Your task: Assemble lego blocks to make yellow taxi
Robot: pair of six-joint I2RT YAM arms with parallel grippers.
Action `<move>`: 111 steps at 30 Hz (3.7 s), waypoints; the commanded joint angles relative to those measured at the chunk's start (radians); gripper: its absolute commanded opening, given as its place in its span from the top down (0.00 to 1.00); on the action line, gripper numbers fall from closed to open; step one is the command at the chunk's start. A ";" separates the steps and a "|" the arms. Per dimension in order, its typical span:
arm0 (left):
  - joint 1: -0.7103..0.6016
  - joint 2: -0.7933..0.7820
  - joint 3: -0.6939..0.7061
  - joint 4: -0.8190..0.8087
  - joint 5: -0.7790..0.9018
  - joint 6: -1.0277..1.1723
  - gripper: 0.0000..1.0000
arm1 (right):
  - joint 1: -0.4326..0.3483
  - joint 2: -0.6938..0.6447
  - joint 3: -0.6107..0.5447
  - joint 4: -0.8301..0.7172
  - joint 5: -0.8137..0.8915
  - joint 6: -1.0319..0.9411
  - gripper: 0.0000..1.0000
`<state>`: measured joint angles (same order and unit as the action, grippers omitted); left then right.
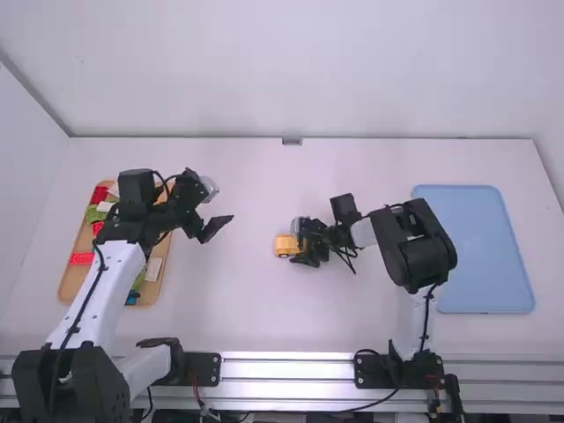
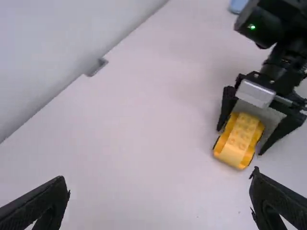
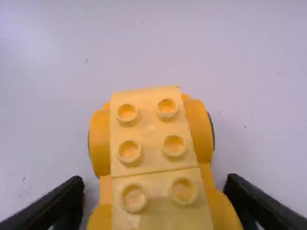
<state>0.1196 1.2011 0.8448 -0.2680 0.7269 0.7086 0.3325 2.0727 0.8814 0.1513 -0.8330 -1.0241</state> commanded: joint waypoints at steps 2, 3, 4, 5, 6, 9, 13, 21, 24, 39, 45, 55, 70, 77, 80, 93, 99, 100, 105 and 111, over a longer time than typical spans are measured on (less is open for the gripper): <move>0.003 -0.024 -0.015 0.015 -0.021 -0.074 0.01 | -0.005 -0.055 -0.011 -0.080 0.148 -0.039 0.01; 0.005 -0.024 -0.014 0.016 -0.023 -0.073 0.01 | -0.005 -0.096 -0.011 -0.113 0.172 -0.039 0.02; 0.006 -0.024 -0.014 0.015 -0.031 -0.074 0.01 | -0.005 -0.126 -0.011 -0.135 0.190 -0.039 0.02; 0.003 -0.024 -0.014 0.014 -0.037 -0.073 0.01 | -0.005 -0.163 -0.011 -0.164 0.214 -0.040 0.01; 0.003 -0.024 -0.014 0.014 -0.038 -0.072 0.01 | -0.005 -0.175 -0.011 -0.171 0.224 -0.040 0.01; -0.002 -0.024 -0.014 0.011 -0.029 -0.074 0.01 | -0.022 -0.286 -0.011 -0.233 0.301 -0.040 0.02; -0.002 -0.024 -0.015 -0.016 -0.036 -0.105 0.01 | -0.051 -0.393 -0.011 -0.238 0.306 -0.045 0.01; -0.002 -0.027 -0.005 -0.050 -0.124 -0.326 0.01 | -0.056 -0.600 -0.011 -0.141 0.122 0.177 0.01; -0.002 -0.051 -0.001 -0.019 -0.286 -0.547 0.01 | -0.007 -0.651 0.008 -0.113 0.122 0.302 0.01; 0.002 -0.354 -0.003 -0.138 -0.903 -1.002 0.01 | 0.167 -0.500 0.330 -0.303 0.123 0.419 0.01; 0.047 -0.406 0.013 -0.164 -1.028 -1.052 0.00 | 0.172 -0.470 0.364 -0.314 0.122 0.410 0.01; 0.077 -0.031 0.300 -0.344 -1.031 -1.059 0.01 | 0.130 -0.470 0.364 -0.343 0.113 0.399 0.01; 0.210 0.711 1.082 -0.820 -0.744 -0.858 0.06 | 0.053 -0.470 0.363 -0.388 0.093 0.399 0.01; 0.248 0.919 1.199 -0.907 -0.669 -0.764 0.06 | 0.053 -0.470 0.363 -0.422 0.106 0.388 0.01; 0.245 0.970 1.196 -0.906 -0.664 -0.756 0.08 | 0.045 -0.470 0.363 -0.426 0.104 0.389 0.01; 0.240 1.107 1.165 -0.836 -0.716 -0.535 0.31 | 0.025 -0.470 0.363 -0.475 0.104 0.371 0.01; 0.245 1.107 1.157 -0.835 -0.717 -0.203 0.35 | 0.025 -0.470 0.363 -0.478 0.147 0.370 0.01; 0.245 1.107 1.157 -0.839 -0.716 -0.093 0.33 | 0.026 -0.470 0.363 -0.477 0.154 0.369 0.01; 0.245 1.107 1.153 -0.869 -0.716 0.240 0.35 | 0.025 -0.470 0.363 -0.477 0.153 0.369 0.01; 0.248 1.107 1.153 -0.861 -0.708 0.360 0.37 | -0.005 -0.470 0.363 -0.472 0.152 0.370 0.01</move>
<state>0.3668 2.2982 2.0090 -1.1282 0.0147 0.9531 0.3439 1.5944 1.2106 -0.3233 -0.6769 -0.6579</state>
